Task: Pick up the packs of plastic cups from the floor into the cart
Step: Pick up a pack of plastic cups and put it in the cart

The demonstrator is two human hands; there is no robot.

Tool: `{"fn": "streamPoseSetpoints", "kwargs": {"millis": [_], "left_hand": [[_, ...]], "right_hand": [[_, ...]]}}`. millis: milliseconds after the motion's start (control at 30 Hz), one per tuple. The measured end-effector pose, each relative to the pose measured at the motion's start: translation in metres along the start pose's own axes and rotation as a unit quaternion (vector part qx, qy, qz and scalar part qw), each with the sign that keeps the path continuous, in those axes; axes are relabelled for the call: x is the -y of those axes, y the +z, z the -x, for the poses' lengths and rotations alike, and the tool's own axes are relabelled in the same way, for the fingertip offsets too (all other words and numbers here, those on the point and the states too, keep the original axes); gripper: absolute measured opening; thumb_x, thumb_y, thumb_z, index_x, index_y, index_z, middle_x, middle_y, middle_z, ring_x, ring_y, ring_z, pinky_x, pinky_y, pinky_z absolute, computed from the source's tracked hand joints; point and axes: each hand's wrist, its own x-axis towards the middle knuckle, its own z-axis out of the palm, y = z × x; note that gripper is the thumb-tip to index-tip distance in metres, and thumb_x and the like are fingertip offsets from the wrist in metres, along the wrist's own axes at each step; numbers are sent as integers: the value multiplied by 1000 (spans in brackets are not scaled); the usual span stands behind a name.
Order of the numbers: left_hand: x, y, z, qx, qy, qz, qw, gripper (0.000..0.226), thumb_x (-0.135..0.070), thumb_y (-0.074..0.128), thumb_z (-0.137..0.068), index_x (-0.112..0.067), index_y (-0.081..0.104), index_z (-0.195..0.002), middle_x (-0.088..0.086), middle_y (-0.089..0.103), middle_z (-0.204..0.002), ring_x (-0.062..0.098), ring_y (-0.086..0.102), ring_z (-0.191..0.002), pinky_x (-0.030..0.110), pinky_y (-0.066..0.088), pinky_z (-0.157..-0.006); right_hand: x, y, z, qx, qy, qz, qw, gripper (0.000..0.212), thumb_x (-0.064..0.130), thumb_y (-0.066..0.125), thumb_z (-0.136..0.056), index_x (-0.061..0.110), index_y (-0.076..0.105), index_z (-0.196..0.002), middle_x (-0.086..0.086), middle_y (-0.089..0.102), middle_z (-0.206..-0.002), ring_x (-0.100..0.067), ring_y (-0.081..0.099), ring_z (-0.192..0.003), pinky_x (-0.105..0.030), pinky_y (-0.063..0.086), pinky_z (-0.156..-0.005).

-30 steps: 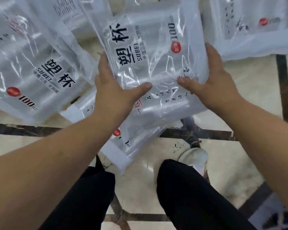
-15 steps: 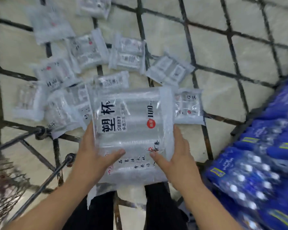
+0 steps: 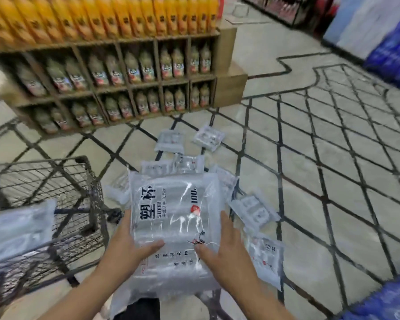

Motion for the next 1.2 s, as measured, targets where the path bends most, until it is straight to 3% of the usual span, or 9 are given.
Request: {"fn": "streamPoseSetpoints", "kwargs": {"millis": [100,233,400,633,800,867,1067,1200], "left_hand": [[20,-37,30,-45,-34,-12,998,130,-70,77,-59,-31,0,-156,4,20,-162,27,26,-146,46,29,-115],[56,-88,62,-116,-60,26,991,131,-73,76,-58,-40,-6,-155,1,15,-164,24,19,-149,48,25,-118],[115,-146,86,-170,-99,73,978,127,-66,81,-61,-36,1,-156,2,23,-162,25,26,-146,49,29,-116],[224,-257,114,-234,-137,100,957,128,-63,79,-64,-36,-5,-156,0,16,-163,25,24,-147,47,28,-116],[303,-358,138,-254,-168,101,947,123,-62,83,-60,-37,10,-155,-1,32,-157,22,42,-137,47,38,-112],[330,-394,144,-266,-174,113,941,121,-71,83,-49,-47,19,-149,-4,42,-150,18,50,-128,47,44,-106],[385,-453,126,-244,-208,121,939,126,-74,80,-44,-48,16,-149,-1,43,-148,21,50,-127,50,46,-103],[396,-459,89,-220,-200,139,945,123,-62,86,-54,-44,14,-152,1,38,-152,22,45,-133,49,42,-107]], "right_hand": [[36,12,3,42,-36,26,998,103,70,57,-85,40,-12,-155,-2,11,-163,-23,32,-143,-38,36,-107],[93,46,9,72,-104,62,990,102,71,57,-83,42,-10,-155,-2,29,-153,-23,45,-131,-36,40,-90],[157,104,14,110,-149,108,977,101,69,57,-84,37,-6,-156,-3,18,-162,-25,41,-138,-39,42,-100],[271,231,25,157,-199,127,959,99,62,60,-86,33,-2,-157,-4,20,-161,-27,37,-140,-36,38,-97],[357,337,42,185,-225,122,949,101,64,62,-84,32,1,-157,-4,22,-161,-26,36,-141,-44,37,-110],[389,369,49,195,-236,112,945,99,62,64,-84,33,3,-157,-4,25,-159,-26,42,-137,-44,40,-108],[442,423,46,221,-211,147,941,101,61,60,-87,30,-5,-158,-8,24,-158,-26,41,-136,-39,38,-107],[450,434,14,220,-178,151,947,99,64,59,-84,33,0,-157,-10,30,-154,-26,51,-124,-41,45,-101]]}}
